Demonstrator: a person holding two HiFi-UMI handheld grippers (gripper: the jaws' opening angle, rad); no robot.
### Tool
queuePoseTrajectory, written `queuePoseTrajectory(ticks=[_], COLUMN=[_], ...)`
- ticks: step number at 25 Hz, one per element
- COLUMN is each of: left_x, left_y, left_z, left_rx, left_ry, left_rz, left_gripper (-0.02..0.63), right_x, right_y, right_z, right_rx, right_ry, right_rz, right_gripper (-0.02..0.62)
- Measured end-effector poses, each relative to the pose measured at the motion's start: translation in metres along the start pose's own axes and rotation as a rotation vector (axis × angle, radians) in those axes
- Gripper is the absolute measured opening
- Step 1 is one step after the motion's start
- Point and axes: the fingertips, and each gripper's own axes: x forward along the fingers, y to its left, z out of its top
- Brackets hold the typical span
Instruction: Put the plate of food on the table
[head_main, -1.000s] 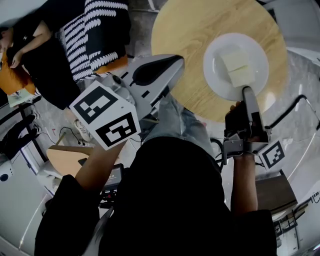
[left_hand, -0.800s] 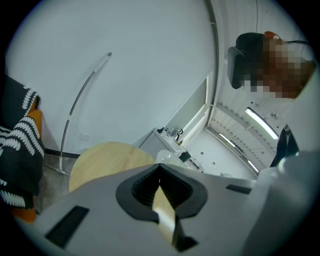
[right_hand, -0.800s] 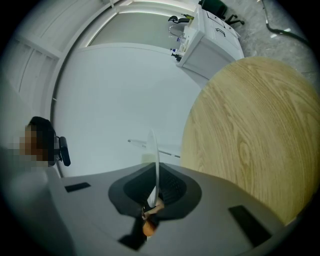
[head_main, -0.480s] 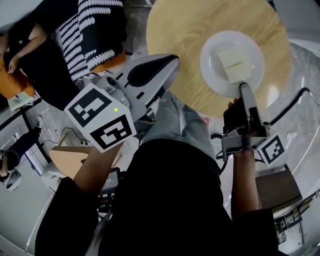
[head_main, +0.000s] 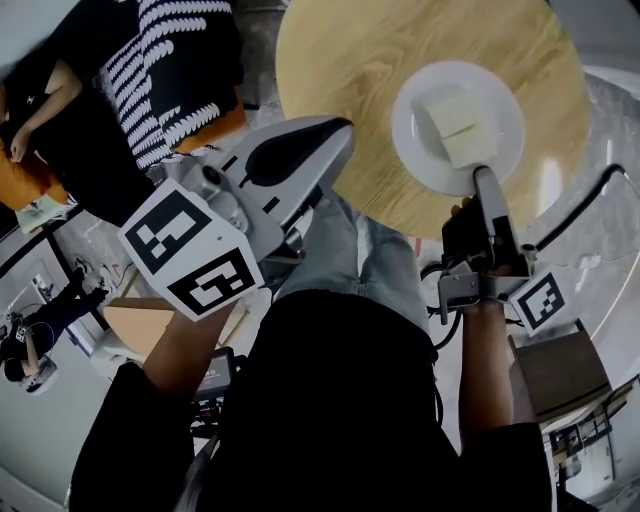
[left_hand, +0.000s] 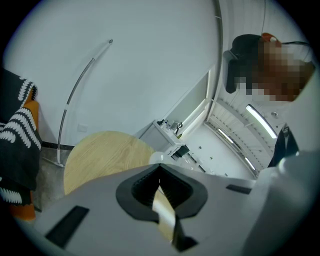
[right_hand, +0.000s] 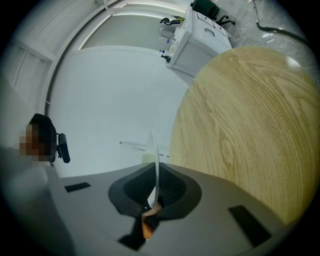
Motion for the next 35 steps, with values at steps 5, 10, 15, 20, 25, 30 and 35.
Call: queuePoseTrajectory(ticks=[5, 10, 15, 20, 25, 30, 35], left_x=[0.021, 0.041, 0.049, 0.052, 0.056, 0.065, 0.064], left_y=[0.003, 0.006, 0.017, 0.024, 0.031, 0.042, 0.044], left_z=[-0.013, -0.036, -0.041, -0.046, -0.047, -0.048, -0.046], left_rx=[-0.014, -0.027, -0.042, -0.057, -0.062, -0.063, -0.072], left_ry=[0.035, 0.082, 0.103, 0.114, 0.113, 0.115, 0.121], left_rz=[0.011, 0.024, 0.041, 0.050, 0.056, 0.057, 0.049], left_gripper=[0.006, 0.006, 0.006, 0.006, 0.006, 0.006, 0.006], right_x=[0.002, 0.003, 0.012, 0.015, 0.020, 0.025, 0.030], right_y=[-0.024, -0.055, -0.076, -0.086, -0.091, -0.109, -0.114], right_z=[0.013, 0.026, 0.033, 0.033, 0.033, 0.036, 0.033], right_rx=[0.018, 0.055, 0.092, 0.097, 0.088, 0.097, 0.099], right_ry=[0.003, 0.001, -0.011, -0.015, -0.005, 0.006, 0.010], right_rz=[0.015, 0.009, -0.008, -0.025, -0.047, -0.098, -0.122], right_gripper=[0.017, 0.017, 0.017, 0.017, 0.017, 0.017, 0.017])
